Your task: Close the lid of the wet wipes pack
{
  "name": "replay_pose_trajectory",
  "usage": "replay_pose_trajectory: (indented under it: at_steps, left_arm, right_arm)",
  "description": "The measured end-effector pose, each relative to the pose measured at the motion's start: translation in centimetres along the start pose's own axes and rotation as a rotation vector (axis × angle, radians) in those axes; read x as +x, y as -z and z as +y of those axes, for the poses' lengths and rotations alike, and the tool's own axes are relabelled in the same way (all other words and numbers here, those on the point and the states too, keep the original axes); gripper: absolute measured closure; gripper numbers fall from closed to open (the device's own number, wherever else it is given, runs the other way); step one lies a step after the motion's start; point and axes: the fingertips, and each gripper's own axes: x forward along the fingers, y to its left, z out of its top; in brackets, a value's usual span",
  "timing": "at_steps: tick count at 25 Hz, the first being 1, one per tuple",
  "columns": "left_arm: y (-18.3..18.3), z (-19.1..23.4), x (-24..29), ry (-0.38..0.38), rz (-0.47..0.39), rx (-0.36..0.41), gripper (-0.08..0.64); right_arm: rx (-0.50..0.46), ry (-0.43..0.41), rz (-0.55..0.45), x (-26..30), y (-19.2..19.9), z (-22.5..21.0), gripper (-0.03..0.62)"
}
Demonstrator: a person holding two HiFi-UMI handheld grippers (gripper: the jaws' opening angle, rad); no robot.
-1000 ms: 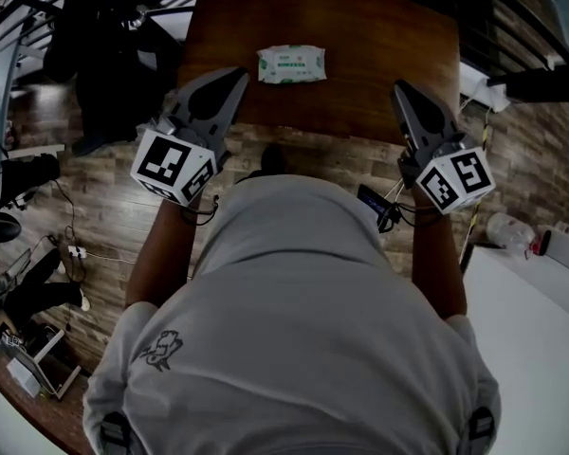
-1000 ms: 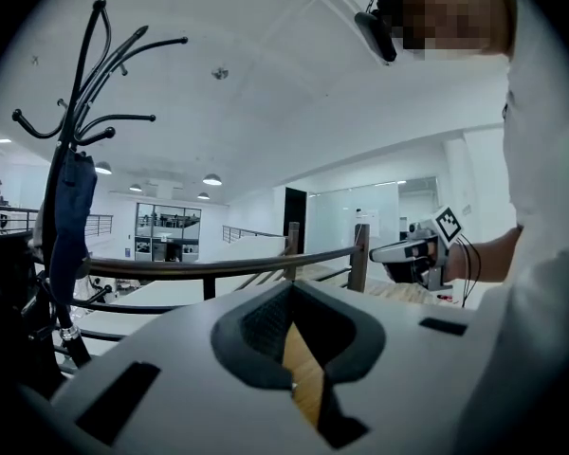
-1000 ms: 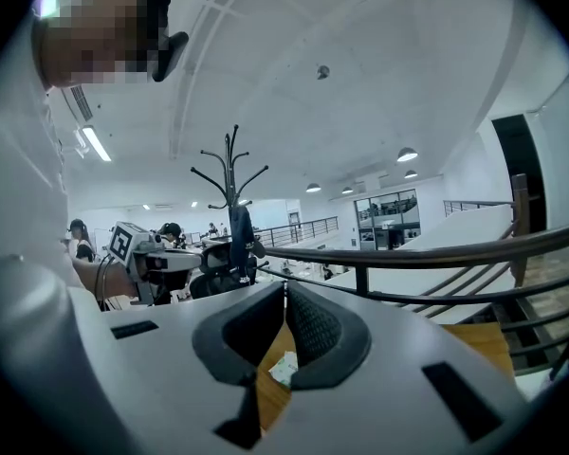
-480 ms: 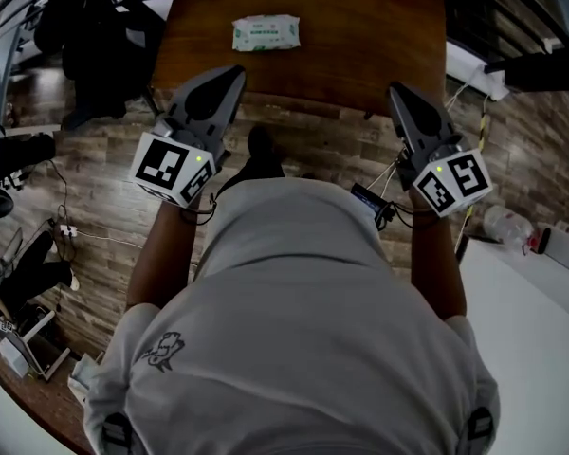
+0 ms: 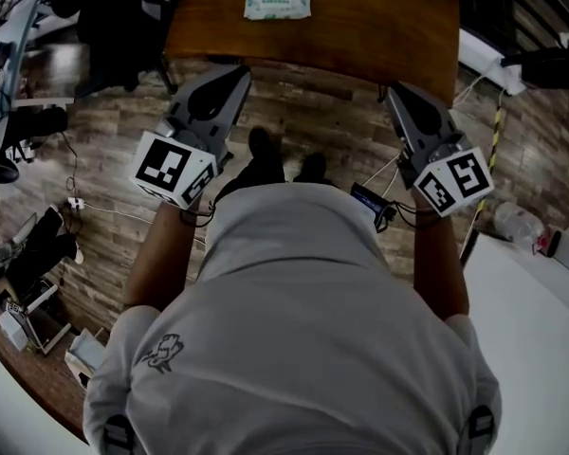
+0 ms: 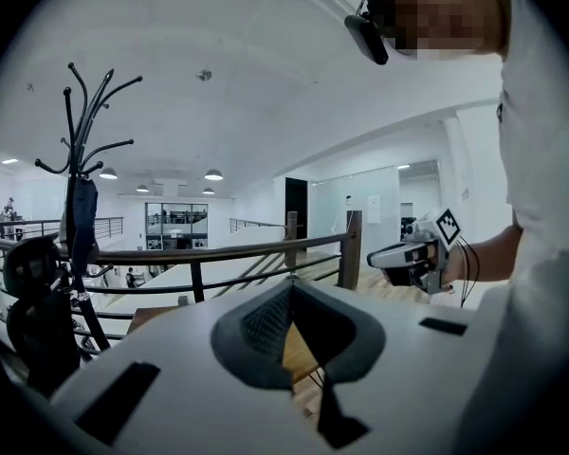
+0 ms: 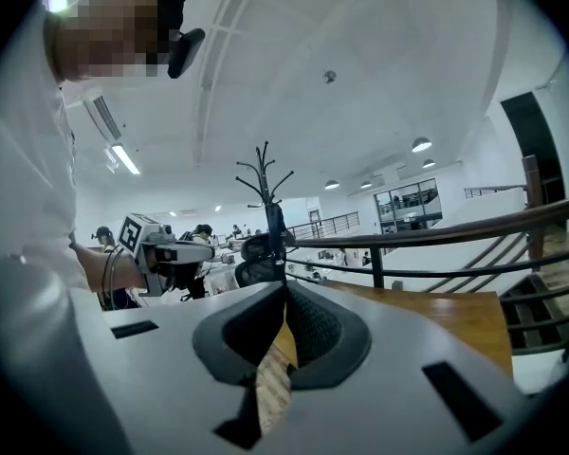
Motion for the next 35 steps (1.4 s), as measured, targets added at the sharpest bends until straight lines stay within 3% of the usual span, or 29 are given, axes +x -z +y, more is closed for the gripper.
replay_pose_trajectory:
  at_steps: [11,27,35]
  left_arm:
    - [0.5,-0.9,-7.2,0.096,-0.030,-0.001,0.548]
    - [3.2,3.6,-25.0,0.133,-0.088,0.037,0.548]
    - [3.0,3.0,-29.3,0.141,-0.119,0.024,0.548]
  right_arm:
    - [0.000,0.097,-0.026,-1.4,0.8,8.2,0.555]
    - [-0.095,0.189,-0.043,0.6,2.5,26.1,0.555]
    - [-0.078,0.213,-0.047,-0.9,3.0,30.5,0.555]
